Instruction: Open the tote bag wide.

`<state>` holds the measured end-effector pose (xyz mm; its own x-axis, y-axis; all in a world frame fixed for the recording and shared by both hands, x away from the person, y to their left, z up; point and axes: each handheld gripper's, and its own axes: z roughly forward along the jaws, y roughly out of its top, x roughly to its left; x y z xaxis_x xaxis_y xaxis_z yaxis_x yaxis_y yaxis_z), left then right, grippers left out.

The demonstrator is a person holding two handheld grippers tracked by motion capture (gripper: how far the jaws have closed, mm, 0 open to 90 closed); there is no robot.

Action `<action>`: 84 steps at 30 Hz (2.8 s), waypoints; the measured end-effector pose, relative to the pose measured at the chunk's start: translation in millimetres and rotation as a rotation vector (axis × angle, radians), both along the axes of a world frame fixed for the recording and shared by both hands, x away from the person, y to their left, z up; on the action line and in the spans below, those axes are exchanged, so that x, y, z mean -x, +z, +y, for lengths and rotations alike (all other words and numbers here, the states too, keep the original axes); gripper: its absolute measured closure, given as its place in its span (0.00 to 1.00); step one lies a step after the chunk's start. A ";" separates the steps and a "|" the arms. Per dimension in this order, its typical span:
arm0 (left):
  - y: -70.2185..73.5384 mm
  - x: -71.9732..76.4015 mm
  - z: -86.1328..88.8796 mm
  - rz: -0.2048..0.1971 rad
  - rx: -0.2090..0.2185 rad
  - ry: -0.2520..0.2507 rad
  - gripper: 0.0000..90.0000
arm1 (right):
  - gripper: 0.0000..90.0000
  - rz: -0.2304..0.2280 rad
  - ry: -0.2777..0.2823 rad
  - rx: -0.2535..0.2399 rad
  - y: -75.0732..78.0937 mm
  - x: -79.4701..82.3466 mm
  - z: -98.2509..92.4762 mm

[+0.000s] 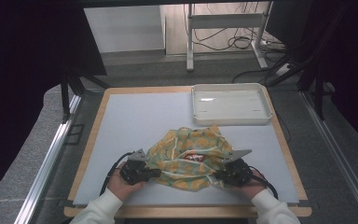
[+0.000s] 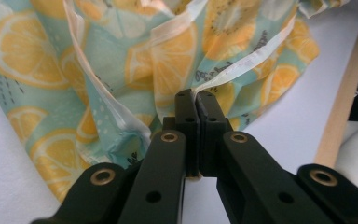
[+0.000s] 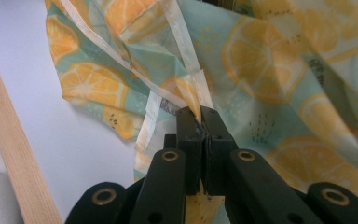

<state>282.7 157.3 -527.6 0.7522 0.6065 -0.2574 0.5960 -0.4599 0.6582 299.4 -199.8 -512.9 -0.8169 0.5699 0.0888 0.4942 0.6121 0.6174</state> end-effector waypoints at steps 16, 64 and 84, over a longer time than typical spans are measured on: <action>12.7 8.3 3.8 -0.046 0.071 -0.041 0.72 | 0.40 -0.069 -0.002 -0.035 9.6 5.0 -1.0; 69.7 -55.2 -31.4 -0.165 0.137 -0.007 1.00 | 0.87 -0.151 0.035 -0.224 73.5 -16.4 34.2; 64.5 -54.4 -33.0 -0.153 0.119 -0.032 1.00 | 0.89 -0.210 0.090 -0.090 56.4 -11.3 71.4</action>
